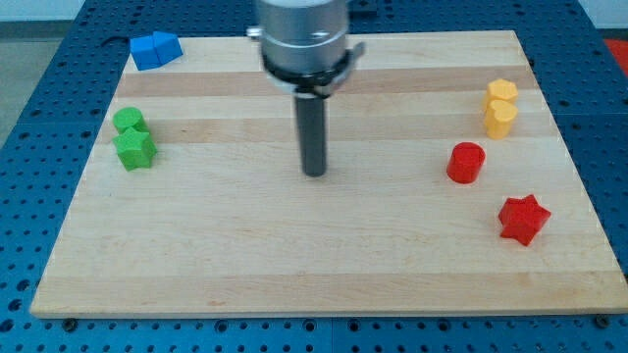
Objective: Move red circle to the red star
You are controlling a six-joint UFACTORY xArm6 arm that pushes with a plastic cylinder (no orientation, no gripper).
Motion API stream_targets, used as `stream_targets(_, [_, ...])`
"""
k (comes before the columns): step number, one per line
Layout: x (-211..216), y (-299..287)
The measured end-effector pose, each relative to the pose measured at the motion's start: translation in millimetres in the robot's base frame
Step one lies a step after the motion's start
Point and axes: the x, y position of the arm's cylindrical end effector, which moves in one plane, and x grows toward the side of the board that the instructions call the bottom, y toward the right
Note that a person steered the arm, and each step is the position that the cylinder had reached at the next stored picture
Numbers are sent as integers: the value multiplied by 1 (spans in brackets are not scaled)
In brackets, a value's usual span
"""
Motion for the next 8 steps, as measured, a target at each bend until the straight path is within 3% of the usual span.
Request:
stream_targets(1, [-17, 53])
stream_targets(3, [-5, 131])
stream_targets(8, [-16, 209])
